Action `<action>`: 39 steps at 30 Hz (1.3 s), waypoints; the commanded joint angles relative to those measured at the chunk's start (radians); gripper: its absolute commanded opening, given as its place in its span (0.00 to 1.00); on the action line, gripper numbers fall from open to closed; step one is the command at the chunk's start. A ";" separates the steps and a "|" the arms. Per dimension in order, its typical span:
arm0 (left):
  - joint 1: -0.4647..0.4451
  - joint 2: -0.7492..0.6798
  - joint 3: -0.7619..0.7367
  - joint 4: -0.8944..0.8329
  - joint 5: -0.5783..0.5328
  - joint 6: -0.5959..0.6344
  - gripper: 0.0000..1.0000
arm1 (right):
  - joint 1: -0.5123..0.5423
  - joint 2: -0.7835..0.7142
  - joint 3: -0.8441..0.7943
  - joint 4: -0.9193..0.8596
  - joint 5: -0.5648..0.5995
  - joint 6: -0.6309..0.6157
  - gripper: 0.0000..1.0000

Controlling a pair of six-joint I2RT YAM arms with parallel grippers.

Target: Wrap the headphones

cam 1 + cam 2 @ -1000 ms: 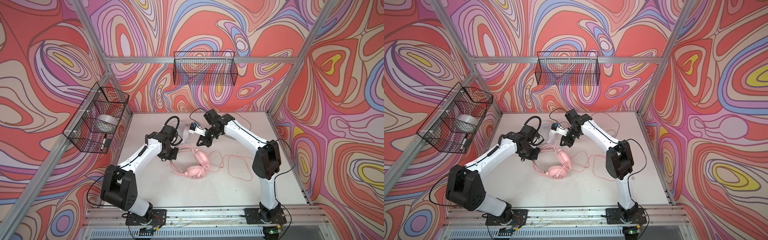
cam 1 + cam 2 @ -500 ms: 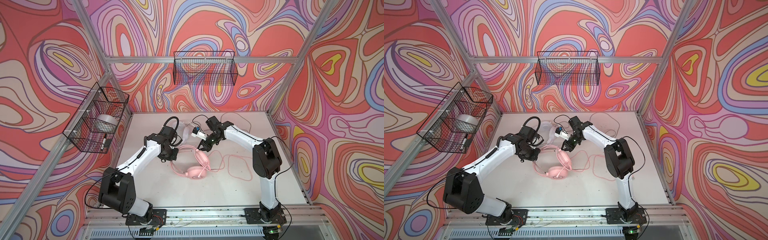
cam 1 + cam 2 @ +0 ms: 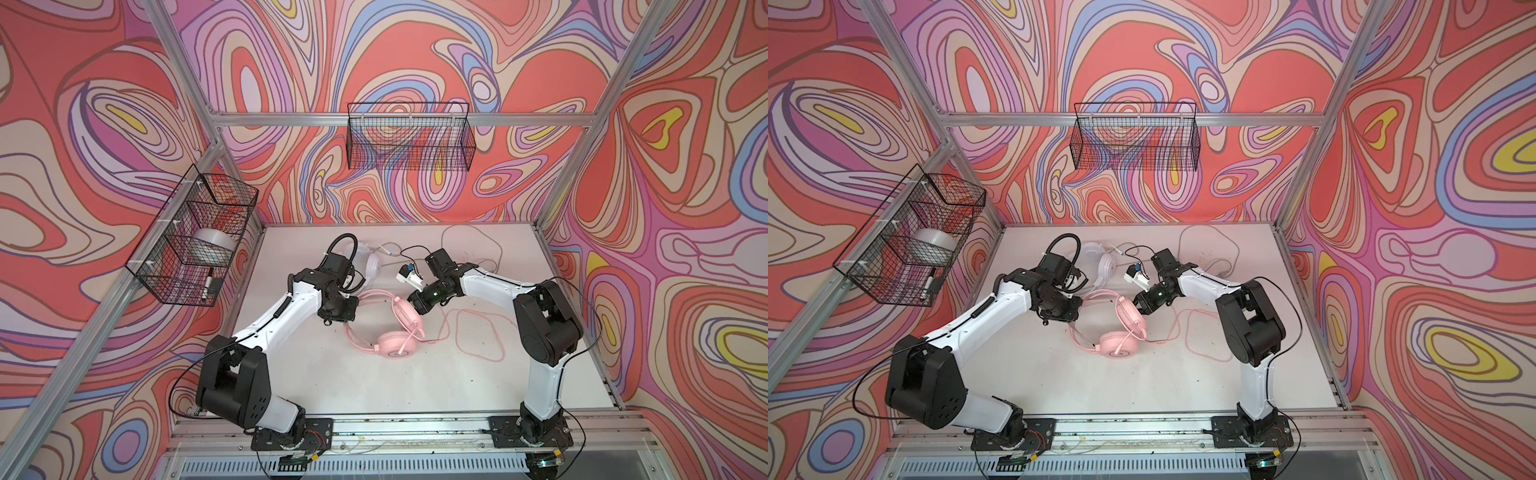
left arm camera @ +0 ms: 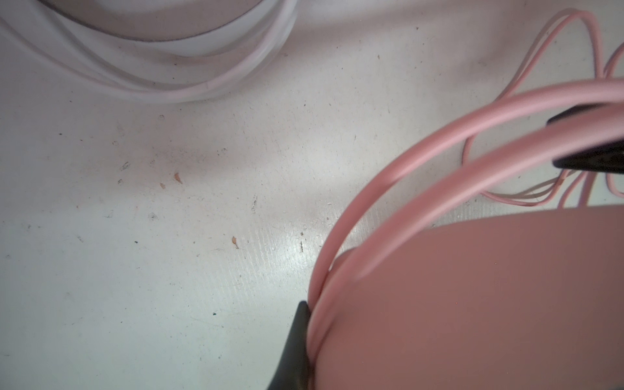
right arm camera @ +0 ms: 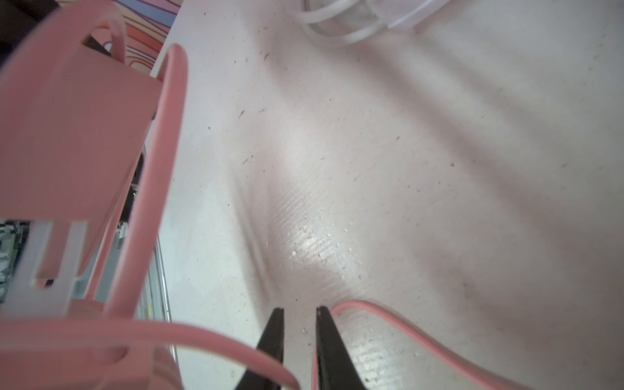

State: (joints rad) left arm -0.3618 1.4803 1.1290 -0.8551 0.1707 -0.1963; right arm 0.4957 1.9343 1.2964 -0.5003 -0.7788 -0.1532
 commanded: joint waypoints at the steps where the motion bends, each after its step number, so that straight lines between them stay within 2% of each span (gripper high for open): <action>1: 0.003 -0.030 0.013 0.024 0.082 -0.028 0.00 | -0.003 -0.045 -0.065 0.119 -0.025 0.081 0.22; 6: 0.008 -0.031 0.012 0.030 0.101 -0.047 0.00 | -0.003 -0.063 -0.156 0.190 -0.046 0.136 0.22; 16: 0.033 -0.038 0.015 0.047 0.082 -0.097 0.00 | -0.005 -0.110 -0.295 0.233 -0.030 0.157 0.23; 24: 0.055 -0.041 -0.002 0.074 0.110 -0.128 0.00 | -0.005 -0.135 -0.359 0.316 0.002 0.218 0.30; 30: 0.117 -0.041 0.001 0.057 0.105 -0.194 0.00 | -0.006 -0.148 -0.400 0.340 0.018 0.238 0.30; 39: 0.148 -0.068 0.039 0.060 0.080 -0.283 0.00 | -0.007 -0.143 -0.422 0.311 0.015 0.217 0.30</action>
State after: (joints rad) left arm -0.2207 1.4528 1.1297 -0.8158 0.2234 -0.4091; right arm 0.4919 1.8015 0.8837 -0.1768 -0.7738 0.0757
